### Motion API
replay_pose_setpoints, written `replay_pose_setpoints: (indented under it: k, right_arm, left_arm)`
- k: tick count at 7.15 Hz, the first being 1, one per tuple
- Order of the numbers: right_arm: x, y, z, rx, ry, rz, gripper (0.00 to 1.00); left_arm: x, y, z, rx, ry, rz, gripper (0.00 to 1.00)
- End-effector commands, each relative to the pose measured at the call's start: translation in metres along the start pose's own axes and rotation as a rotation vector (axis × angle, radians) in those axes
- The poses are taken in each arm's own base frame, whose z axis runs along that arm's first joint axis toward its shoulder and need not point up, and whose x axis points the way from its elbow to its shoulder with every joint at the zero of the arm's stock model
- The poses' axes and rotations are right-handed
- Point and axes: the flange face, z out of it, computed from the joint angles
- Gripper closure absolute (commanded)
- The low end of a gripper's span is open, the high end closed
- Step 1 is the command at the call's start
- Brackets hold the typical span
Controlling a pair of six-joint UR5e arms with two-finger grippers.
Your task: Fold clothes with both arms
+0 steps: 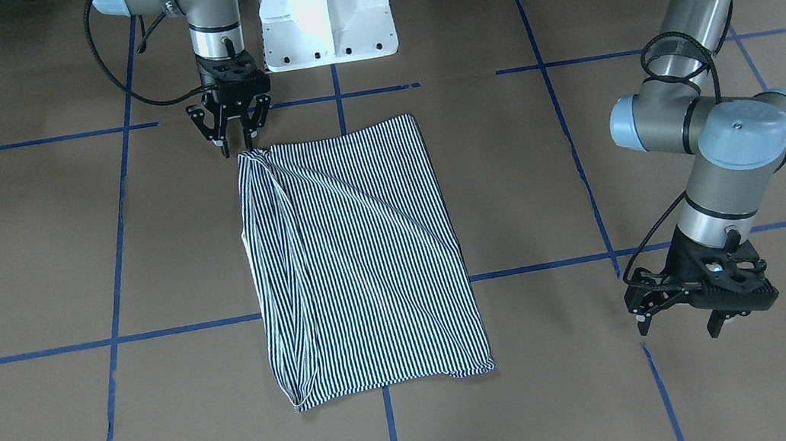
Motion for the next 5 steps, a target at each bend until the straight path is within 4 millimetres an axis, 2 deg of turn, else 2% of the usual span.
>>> replay_pose_setpoints:
  k: [1,2,3,4,5]
  right_arm:
    - [0.011,-0.054,-0.011,-0.023,-0.05,0.069,0.0]
    - [0.008,-0.085,-0.015,0.003,-0.058,0.091,0.04]
    - [0.0,-0.101,-0.021,0.006,-0.079,0.11,0.35]
    - [-0.004,-0.104,-0.012,-0.008,-0.071,0.107,0.55]
    - [-0.006,-0.102,-0.007,-0.023,-0.069,0.102,0.63]
  left_arm:
    - [0.0,0.001,0.001,-0.001,-0.001,-0.001,0.0]
    - [0.0,0.001,0.001,-0.001,-0.001,-0.001,0.0]
    - [0.004,0.003,0.002,-0.005,0.002,0.001,0.0]
    - [0.005,0.004,0.003,-0.006,0.003,0.0,0.0]
    - [0.005,0.004,0.003,-0.007,0.004,0.0,0.0]
